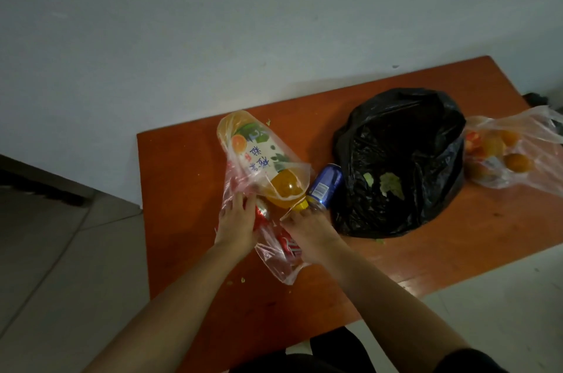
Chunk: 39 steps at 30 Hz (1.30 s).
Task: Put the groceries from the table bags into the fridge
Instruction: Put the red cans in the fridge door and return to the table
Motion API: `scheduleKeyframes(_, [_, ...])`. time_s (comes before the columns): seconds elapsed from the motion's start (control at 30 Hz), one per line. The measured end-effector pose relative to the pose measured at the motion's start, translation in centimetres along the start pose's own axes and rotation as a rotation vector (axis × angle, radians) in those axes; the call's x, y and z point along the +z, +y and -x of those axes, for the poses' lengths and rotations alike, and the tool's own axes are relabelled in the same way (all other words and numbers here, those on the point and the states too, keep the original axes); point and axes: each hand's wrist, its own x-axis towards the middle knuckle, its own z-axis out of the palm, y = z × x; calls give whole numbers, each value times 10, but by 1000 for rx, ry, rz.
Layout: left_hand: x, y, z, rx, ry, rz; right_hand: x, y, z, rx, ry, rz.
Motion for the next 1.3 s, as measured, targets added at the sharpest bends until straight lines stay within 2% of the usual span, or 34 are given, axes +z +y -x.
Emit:
scheduleKeyframes(0.17, [-8,-2,21,-90,77,187,17,5,4,17,75,-48])
scheduleKeyframes(0.3, [-24,-2,38,-173,201,376,2,23,21,170,200,-408])
scheduleKeyframes(0.43, [-47,7,47,-156,335,465,-18,36,45,250,342,-695])
scheduleKeyframes(0.63, [-89,41,51,20,508,553,-41,42,88,357,723,-940])
scheduleKeyframes(0.73, [-98,69,47,100,533,599,-40,50,120,402,878,-1044])
scheduleKeyframes(0.9, [-108,144,51,342,589,680,-19,62,190,603,1100,-1018])
scheduleKeyframes(1.1, [-113,252,90,580,534,696,20,77,307,775,1321,-1011])
scheduleKeyframes(1.3, [-86,388,182,809,453,705,89,90,456,1004,1435,-917])
